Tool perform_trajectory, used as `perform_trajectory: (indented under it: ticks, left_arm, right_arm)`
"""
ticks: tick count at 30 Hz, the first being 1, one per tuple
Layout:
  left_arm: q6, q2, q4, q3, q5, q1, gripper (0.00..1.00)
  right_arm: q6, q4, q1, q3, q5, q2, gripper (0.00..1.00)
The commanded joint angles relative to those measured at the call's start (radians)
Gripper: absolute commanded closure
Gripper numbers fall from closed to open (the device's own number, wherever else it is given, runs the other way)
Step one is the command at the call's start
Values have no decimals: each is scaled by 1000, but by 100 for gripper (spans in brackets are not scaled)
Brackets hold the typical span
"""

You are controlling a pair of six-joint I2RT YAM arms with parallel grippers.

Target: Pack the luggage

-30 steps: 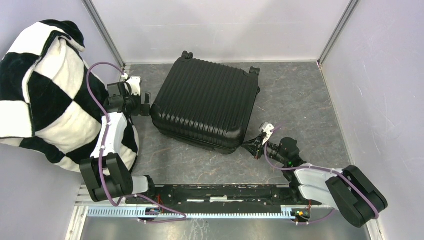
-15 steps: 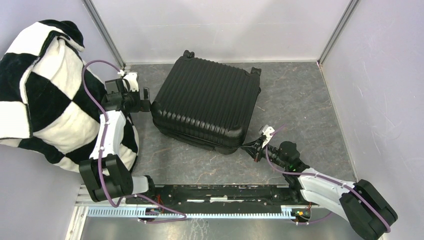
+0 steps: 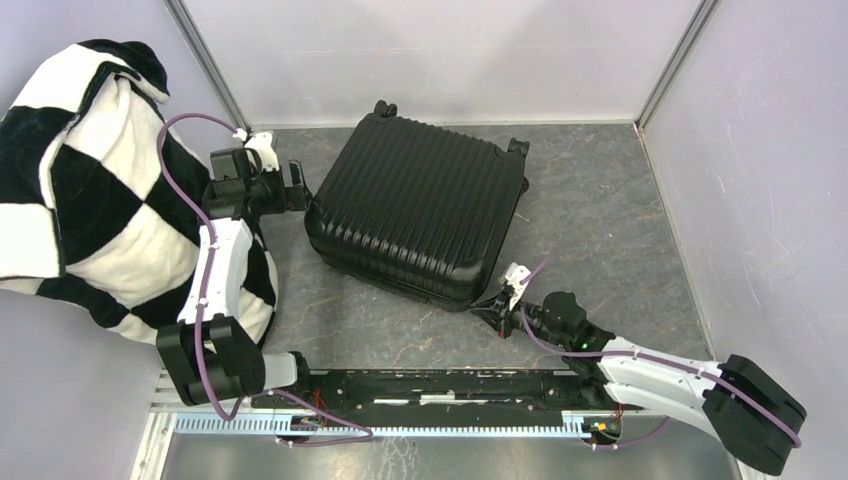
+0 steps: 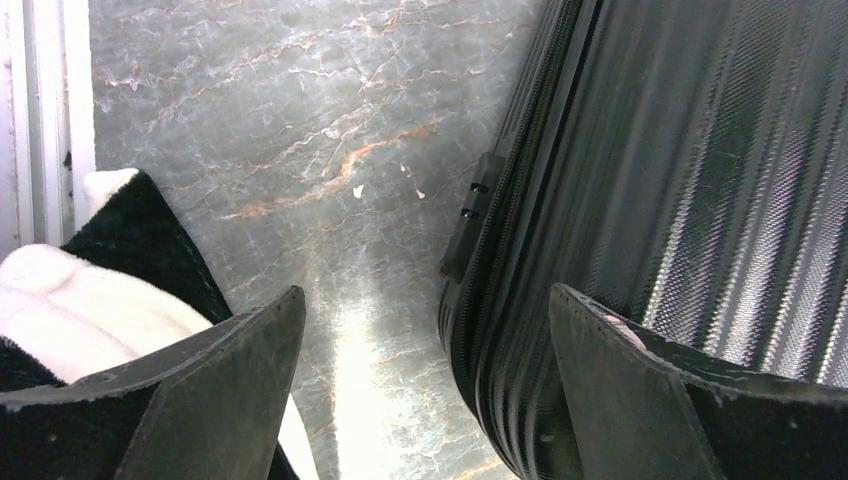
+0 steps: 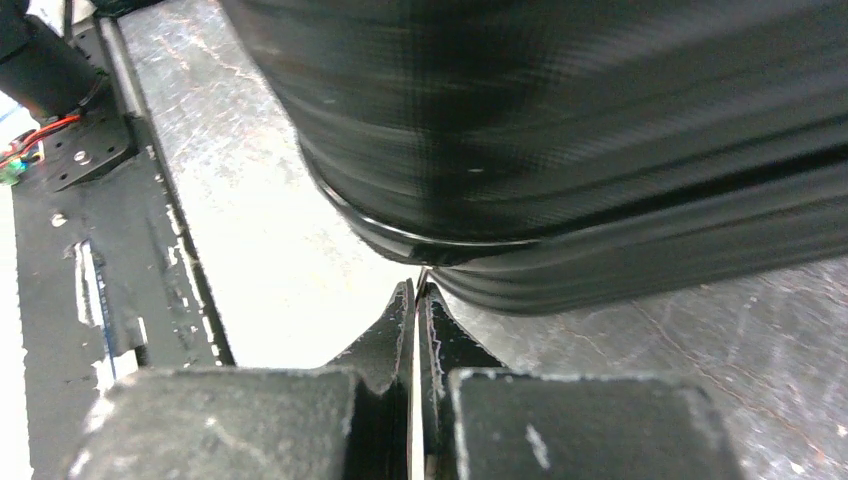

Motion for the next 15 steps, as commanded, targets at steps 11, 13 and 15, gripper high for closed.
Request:
perform_trajectory:
  ticks: [11,13,15]
  left_arm:
    - [-52,-63,20,-29,90,-22,3]
    - [-51,-67,17,-27,80,-22,3]
    - [-22,-67,13,-19,62,-22,2]
  right_arm:
    - [67,-67,322,153,276,145,94]
    - [111,-136,320,184,362,130,76]
    - [153,-191,276,191,397,72,68]
